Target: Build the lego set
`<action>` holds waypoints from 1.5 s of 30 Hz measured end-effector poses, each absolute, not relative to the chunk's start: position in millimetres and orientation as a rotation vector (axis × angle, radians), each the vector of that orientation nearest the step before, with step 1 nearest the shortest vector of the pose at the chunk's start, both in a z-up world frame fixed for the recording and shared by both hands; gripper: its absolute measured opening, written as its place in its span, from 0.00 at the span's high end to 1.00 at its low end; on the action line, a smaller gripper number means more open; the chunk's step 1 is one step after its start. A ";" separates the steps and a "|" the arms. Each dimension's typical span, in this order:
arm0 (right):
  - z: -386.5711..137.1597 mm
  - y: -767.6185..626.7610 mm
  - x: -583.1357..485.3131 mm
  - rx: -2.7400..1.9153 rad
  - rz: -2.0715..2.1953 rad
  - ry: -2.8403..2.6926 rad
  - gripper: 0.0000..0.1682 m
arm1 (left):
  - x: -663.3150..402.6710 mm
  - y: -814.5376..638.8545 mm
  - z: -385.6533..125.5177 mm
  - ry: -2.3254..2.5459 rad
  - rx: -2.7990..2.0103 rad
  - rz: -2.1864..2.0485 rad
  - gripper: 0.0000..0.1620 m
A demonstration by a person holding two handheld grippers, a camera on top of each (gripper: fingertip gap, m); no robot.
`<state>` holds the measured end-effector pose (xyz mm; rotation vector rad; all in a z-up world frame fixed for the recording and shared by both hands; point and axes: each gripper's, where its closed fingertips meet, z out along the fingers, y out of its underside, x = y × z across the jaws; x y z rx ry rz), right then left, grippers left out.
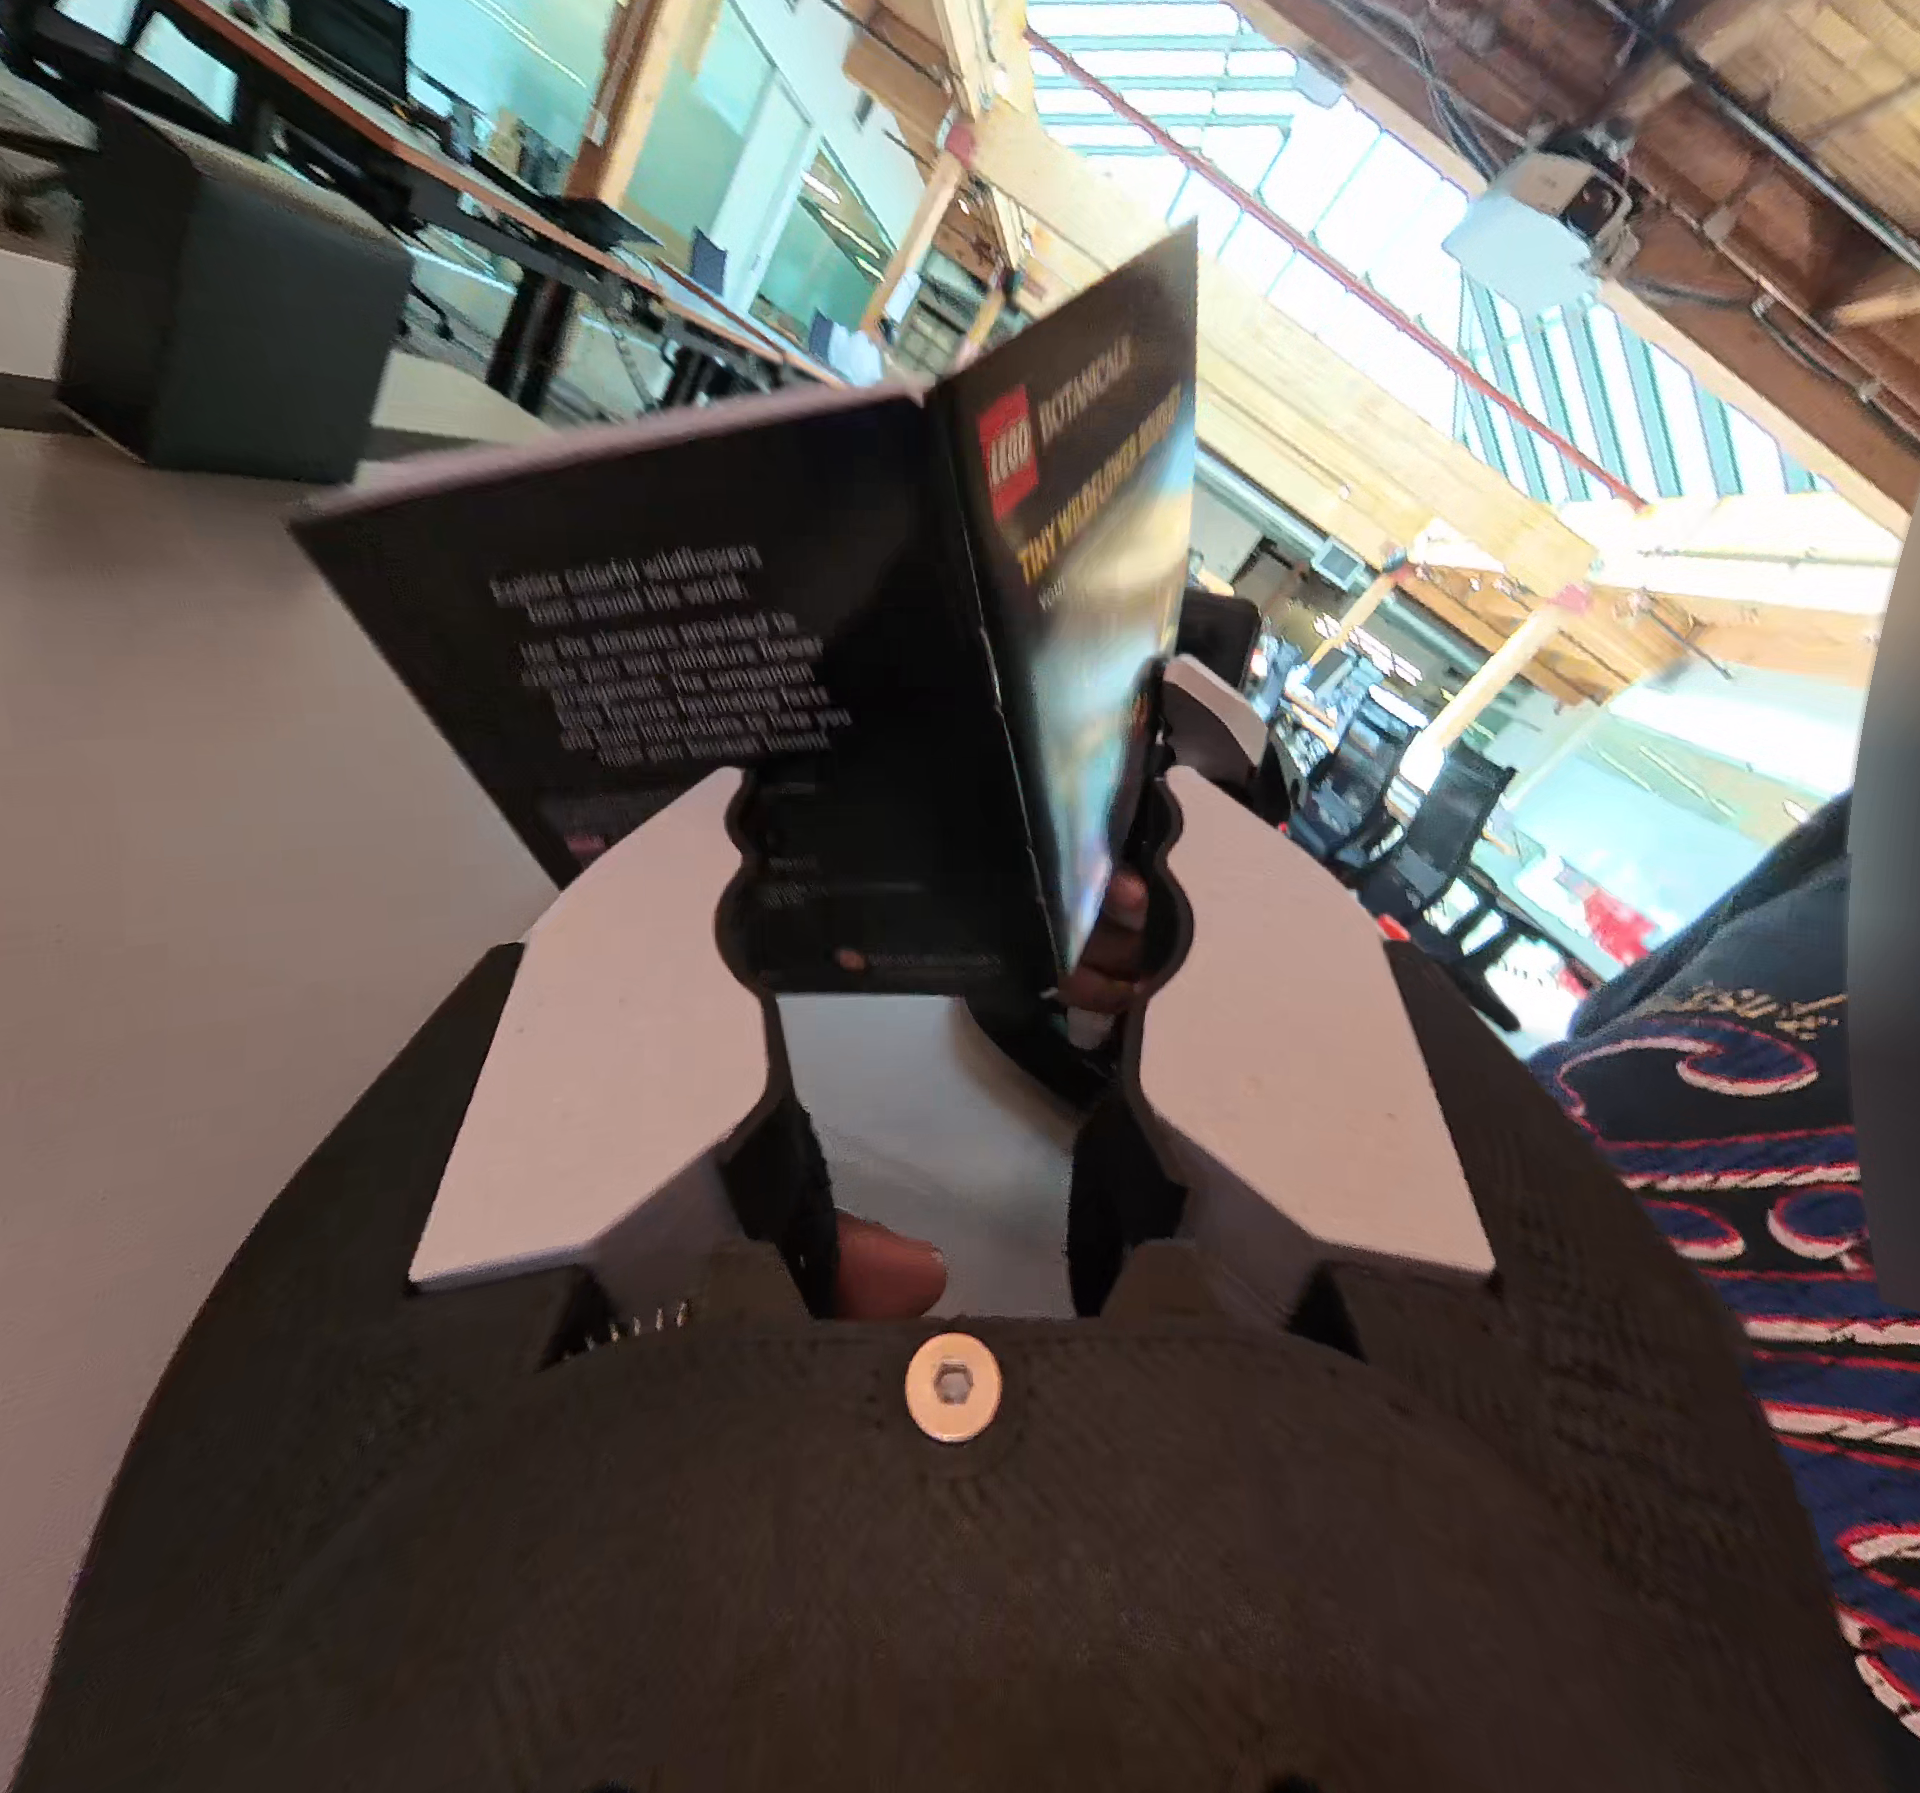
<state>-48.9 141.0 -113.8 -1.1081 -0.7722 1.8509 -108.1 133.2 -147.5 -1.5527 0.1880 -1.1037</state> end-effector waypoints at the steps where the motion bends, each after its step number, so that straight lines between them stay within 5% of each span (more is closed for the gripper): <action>1: -114.6 141.9 -47.7 -1.112 1.843 -0.773 1.00 | -112.4 133.4 -146.4 0.157 -1.540 -1.100 0.54; 21: -99.1 174.8 -43.5 -1.056 1.842 -0.432 1.00 | -140.9 127.8 -160.8 -0.286 -1.563 -0.804 0.45; 29: -81.1 140.0 -73.6 -0.930 2.028 -0.531 1.00 | -100.6 135.3 -152.8 -0.366 -1.372 -1.323 0.50; 36: -96.8 126.3 -83.0 -1.029 2.002 -0.664 0.99 | -107.0 113.6 -121.4 -0.093 -1.118 -1.299 0.93; 40: -104.1 117.5 -79.8 -1.075 1.887 -0.811 0.94 | -110.5 102.1 -119.9 0.090 -1.190 -1.139 0.97; 45: -109.8 126.9 -69.6 -1.144 1.587 -1.012 0.63 | -126.7 88.1 -121.5 0.233 -1.297 -1.033 0.98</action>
